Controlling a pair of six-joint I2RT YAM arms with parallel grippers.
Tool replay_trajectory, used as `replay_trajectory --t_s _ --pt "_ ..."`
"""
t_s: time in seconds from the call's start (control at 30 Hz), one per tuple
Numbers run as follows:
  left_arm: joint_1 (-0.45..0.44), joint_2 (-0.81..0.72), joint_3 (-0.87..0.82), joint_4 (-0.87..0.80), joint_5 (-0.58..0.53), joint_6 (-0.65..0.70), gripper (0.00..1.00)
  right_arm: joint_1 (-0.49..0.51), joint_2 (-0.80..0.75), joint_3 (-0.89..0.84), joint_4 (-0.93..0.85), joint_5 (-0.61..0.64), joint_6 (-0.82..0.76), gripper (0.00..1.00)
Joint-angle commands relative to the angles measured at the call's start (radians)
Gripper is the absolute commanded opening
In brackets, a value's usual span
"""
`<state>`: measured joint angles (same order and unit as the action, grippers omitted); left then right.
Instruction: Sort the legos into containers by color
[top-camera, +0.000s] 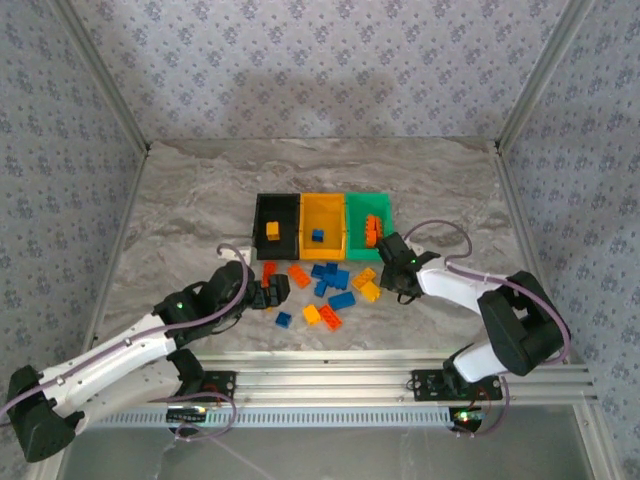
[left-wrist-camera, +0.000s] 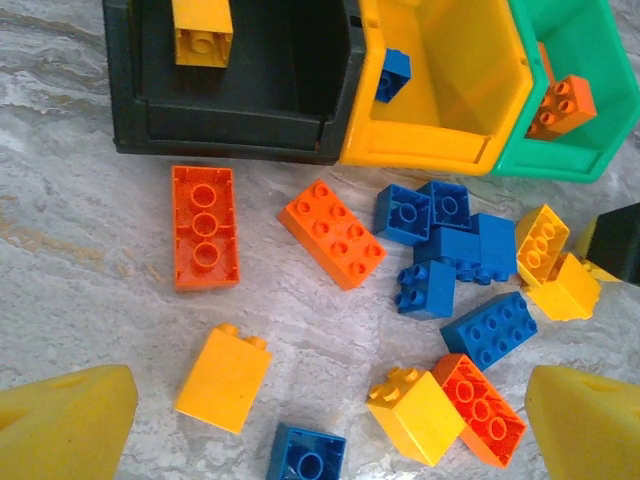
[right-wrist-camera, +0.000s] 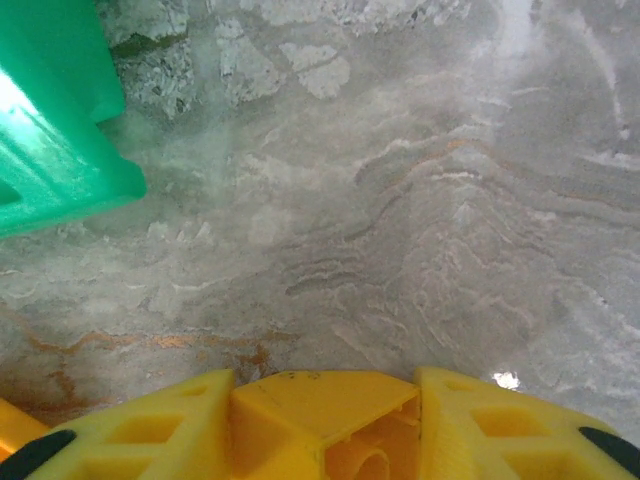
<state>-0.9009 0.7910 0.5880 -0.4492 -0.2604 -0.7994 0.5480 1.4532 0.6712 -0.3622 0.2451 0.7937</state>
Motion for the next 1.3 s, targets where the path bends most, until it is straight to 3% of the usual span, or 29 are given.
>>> replay_trajectory --t_s 0.0,0.23,0.47,0.6,0.8,1.17,1.27 --pt "0.011 -0.018 -0.007 -0.029 -0.032 -0.016 1.00 -0.006 -0.008 -0.014 0.023 -0.045 -0.021 0.43" --pt "0.033 -0.044 -0.032 -0.049 -0.046 -0.010 1.00 0.023 -0.141 0.000 -0.017 -0.056 -0.061 0.37" --pt "0.068 -0.118 -0.066 -0.122 -0.077 -0.007 1.00 0.185 -0.190 0.160 -0.069 -0.019 -0.084 0.36" --pt "0.079 -0.162 -0.097 -0.154 -0.078 -0.024 1.00 0.272 -0.067 0.314 -0.008 -0.054 -0.112 0.37" --pt "0.086 -0.209 -0.134 -0.176 -0.062 -0.034 1.00 0.318 0.229 0.640 0.073 -0.167 -0.190 0.37" --pt "0.097 -0.251 -0.149 -0.203 -0.028 -0.031 1.00 0.293 0.673 1.143 -0.009 -0.214 -0.172 0.39" --pt "0.097 -0.254 -0.149 -0.200 -0.014 -0.025 1.00 0.280 0.739 1.210 -0.022 -0.224 -0.131 0.47"
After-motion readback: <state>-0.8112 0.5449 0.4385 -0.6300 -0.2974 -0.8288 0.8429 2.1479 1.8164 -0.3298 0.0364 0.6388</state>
